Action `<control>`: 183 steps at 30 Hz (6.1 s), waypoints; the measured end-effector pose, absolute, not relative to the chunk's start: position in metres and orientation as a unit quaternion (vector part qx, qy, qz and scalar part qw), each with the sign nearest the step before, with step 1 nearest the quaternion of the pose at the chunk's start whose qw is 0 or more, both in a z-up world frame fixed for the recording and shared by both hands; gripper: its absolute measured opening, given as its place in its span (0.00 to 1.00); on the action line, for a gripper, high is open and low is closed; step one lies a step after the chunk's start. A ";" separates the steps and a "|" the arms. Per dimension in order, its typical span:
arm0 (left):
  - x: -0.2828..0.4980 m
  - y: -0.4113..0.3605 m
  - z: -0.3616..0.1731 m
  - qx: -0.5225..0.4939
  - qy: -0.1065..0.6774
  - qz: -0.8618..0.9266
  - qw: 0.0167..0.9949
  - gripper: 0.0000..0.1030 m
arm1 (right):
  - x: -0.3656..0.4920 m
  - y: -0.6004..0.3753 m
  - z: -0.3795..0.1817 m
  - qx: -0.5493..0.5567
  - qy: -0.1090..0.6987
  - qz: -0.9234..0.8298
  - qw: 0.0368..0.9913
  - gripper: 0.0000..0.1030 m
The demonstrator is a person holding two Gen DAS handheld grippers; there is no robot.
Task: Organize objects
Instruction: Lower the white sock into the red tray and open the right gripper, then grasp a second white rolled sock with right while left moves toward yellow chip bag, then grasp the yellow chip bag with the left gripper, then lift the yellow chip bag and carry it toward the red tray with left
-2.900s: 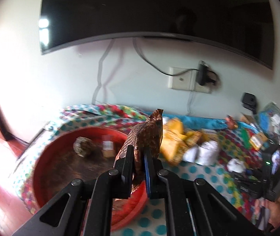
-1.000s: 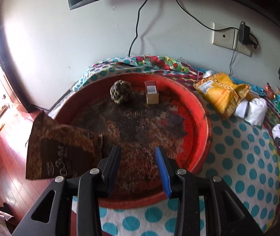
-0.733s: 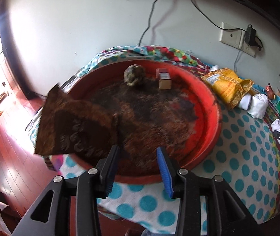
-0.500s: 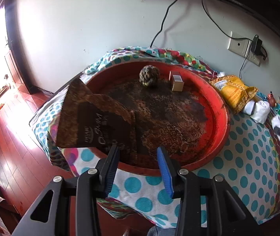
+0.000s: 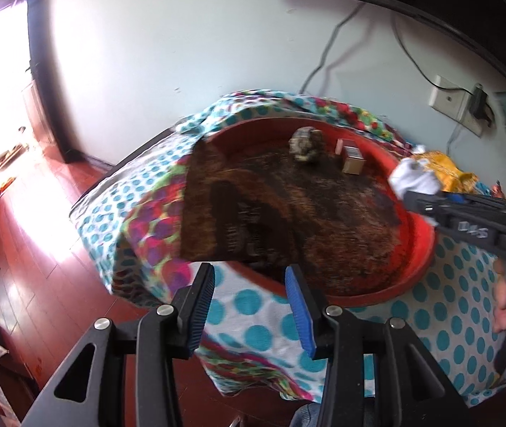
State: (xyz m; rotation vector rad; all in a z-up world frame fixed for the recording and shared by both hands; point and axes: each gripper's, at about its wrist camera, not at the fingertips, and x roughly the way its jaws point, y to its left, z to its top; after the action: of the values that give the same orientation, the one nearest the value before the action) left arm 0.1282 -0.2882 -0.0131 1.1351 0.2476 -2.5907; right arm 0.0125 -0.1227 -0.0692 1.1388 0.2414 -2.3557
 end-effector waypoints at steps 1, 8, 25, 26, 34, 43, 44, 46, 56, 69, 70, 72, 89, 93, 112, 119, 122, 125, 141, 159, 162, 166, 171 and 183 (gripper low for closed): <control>0.131 -0.294 -0.013 0.394 0.092 -0.901 0.155 0.41 | 0.009 -0.134 -0.073 0.425 0.093 -0.862 0.261 0.30; 0.134 -0.307 -0.015 0.395 0.110 -0.896 0.167 0.41 | -0.024 -0.174 -0.096 0.461 0.113 -0.845 0.246 0.30; 0.119 -0.272 -0.019 0.402 0.077 -0.901 0.144 0.41 | -0.008 -0.092 -0.065 0.397 0.056 -0.890 0.216 0.59; 0.117 -0.267 -0.019 0.404 0.071 -0.901 0.140 0.41 | -0.003 -0.076 -0.064 0.389 0.055 -0.898 0.200 0.59; 0.103 -0.230 -0.023 0.409 0.057 -0.904 0.108 0.41 | 0.007 0.056 -0.087 0.395 0.023 -0.917 0.056 0.59; 0.083 -0.179 -0.033 0.433 0.022 -0.899 0.069 0.42 | -0.022 0.109 -0.113 0.419 -0.012 -0.907 0.040 0.58; 0.081 -0.174 -0.034 0.435 0.020 -0.898 0.066 0.42 | -0.024 0.109 -0.114 0.421 -0.013 -0.906 0.044 0.58; 0.076 -0.166 -0.036 0.439 0.012 -0.896 0.062 0.42 | -0.029 0.107 -0.117 0.423 -0.013 -0.905 0.049 0.57; 0.045 -0.116 -0.030 0.420 -0.040 -0.906 0.027 0.42 | -0.047 0.102 -0.122 0.415 -0.009 -0.907 0.066 0.34; -0.013 -0.056 -0.039 0.370 -0.035 -0.926 -0.059 0.48 | -0.007 0.146 -0.117 0.390 0.045 -0.919 0.040 0.28; -0.016 -0.050 -0.040 0.361 -0.056 -0.929 -0.055 0.48 | -0.007 0.151 -0.117 0.392 0.031 -0.918 0.045 0.28; -0.021 -0.035 -0.042 0.335 -0.109 -0.935 -0.044 0.50 | -0.007 0.155 -0.118 0.392 0.020 -0.919 0.047 0.28; -0.073 0.010 -0.082 0.318 -0.293 -0.902 0.013 0.53 | -0.010 0.155 -0.121 0.405 0.012 -0.913 0.056 0.30; -0.090 0.008 -0.087 0.338 -0.294 -0.894 0.020 0.53 | -0.010 0.152 -0.121 0.407 0.022 -0.912 0.053 0.32; -0.125 -0.015 -0.079 0.370 -0.220 -0.901 0.058 0.22 | -0.012 0.145 -0.121 0.414 0.040 -0.908 0.044 0.34; -0.118 -0.022 -0.069 0.350 -0.194 -0.915 0.046 0.20 | -0.012 0.145 -0.121 0.414 0.044 -0.908 0.043 0.34; -0.113 -0.024 -0.062 0.329 -0.186 -0.925 0.041 0.20 | -0.012 0.144 -0.121 0.414 0.044 -0.908 0.043 0.34; -0.108 -0.025 -0.057 0.314 -0.181 -0.931 0.039 0.20 | -0.012 0.143 -0.121 0.414 0.048 -0.908 0.041 0.33; -0.096 -0.037 -0.041 0.270 -0.146 -0.951 0.036 0.21 | -0.011 0.140 -0.120 0.409 0.060 -0.910 0.031 0.28; -0.079 -0.045 -0.029 0.227 -0.116 -0.967 0.027 0.18 | -0.008 0.133 -0.122 0.404 0.084 -0.911 0.016 0.27; -0.073 -0.045 -0.026 0.212 -0.117 -0.970 0.027 0.18 | -0.007 0.132 -0.122 0.403 0.086 -0.911 0.015 0.27; -0.062 -0.041 -0.022 0.208 -0.123 -0.970 0.004 0.17 | -0.006 0.133 -0.121 0.404 0.086 -0.911 0.016 0.27; -0.053 -0.043 -0.011 0.212 -0.105 -0.971 -0.011 0.15 | -0.007 0.135 -0.120 0.405 0.079 -0.910 0.018 0.27; -0.041 -0.066 0.016 0.218 -0.039 -0.975 -0.030 0.14 | -0.007 0.135 -0.120 0.406 0.082 -0.910 0.017 0.27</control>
State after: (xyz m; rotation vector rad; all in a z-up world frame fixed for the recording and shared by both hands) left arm -0.0413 -0.0661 0.0159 0.6996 -0.1248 -3.1214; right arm -0.0066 0.1347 -0.1199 1.2605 0.2559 -2.8291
